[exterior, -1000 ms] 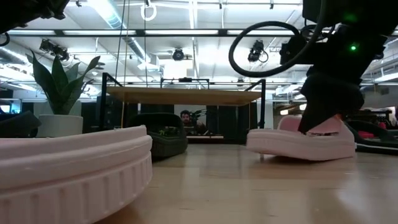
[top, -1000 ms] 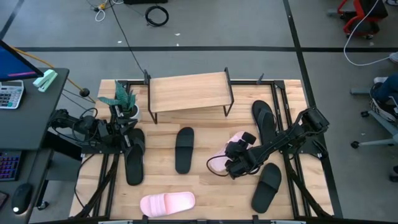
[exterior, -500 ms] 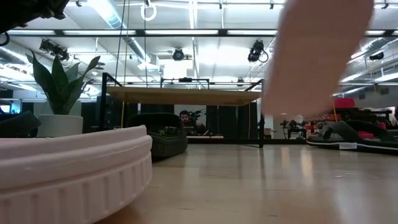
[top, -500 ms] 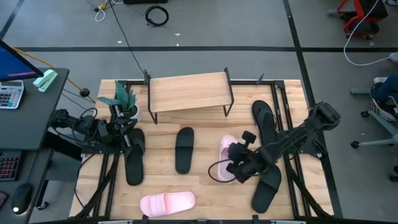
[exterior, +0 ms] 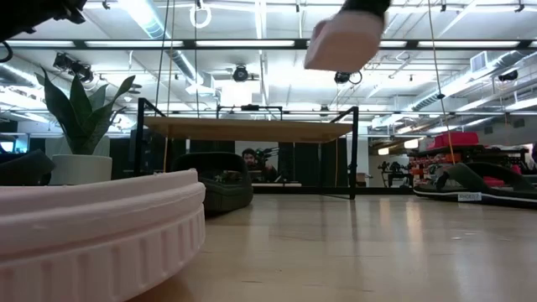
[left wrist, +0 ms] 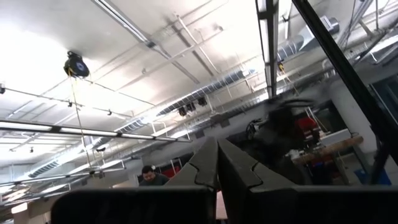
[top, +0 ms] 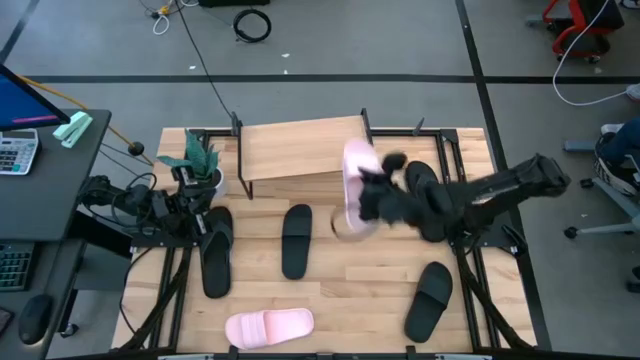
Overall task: Pick and place slides into the shelf
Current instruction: Put the right pink slide on the shelf
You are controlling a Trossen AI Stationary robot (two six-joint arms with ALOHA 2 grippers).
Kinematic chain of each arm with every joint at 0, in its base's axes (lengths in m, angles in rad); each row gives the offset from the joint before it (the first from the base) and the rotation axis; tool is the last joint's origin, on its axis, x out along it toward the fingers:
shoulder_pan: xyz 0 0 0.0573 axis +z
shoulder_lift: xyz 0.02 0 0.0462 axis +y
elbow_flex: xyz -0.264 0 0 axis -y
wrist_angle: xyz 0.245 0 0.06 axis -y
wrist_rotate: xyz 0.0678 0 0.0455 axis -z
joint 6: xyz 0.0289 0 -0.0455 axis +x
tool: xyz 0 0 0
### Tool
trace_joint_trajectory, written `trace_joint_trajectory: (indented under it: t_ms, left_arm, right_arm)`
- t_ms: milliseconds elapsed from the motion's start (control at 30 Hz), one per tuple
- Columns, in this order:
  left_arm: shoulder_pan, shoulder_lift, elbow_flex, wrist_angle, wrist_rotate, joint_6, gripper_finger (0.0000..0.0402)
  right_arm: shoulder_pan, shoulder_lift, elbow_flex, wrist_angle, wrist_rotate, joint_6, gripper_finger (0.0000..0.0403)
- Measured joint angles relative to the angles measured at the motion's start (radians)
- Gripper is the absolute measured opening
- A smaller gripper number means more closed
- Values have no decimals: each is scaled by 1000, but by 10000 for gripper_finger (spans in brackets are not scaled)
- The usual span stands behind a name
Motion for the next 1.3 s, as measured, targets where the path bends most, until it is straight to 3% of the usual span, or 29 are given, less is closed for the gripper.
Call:
trace_joint_trajectory:
  t_ms: [167,367,533,633,900,1300]
  left_arm:
    - [0,0,0,25,0,0,9]
    - [0,0,0,40,0,8,17]
    - [0,0,0,48,0,9,24]
    - [0,0,0,48,0,12,23]
    - [0,0,0,60,0,12,10]
    - [0,0,0,61,0,9,18]
  right_arm:
    - [-260,14,-1,200,-262,-254,9]
    - [-530,42,-1,221,-631,-325,11]
    - [-662,88,-1,223,-701,-301,9]
    - [-707,116,-1,226,-810,-303,13]
    - [-750,203,4,236,-839,-301,46]
    - [-749,180,0,235,-828,-271,100]
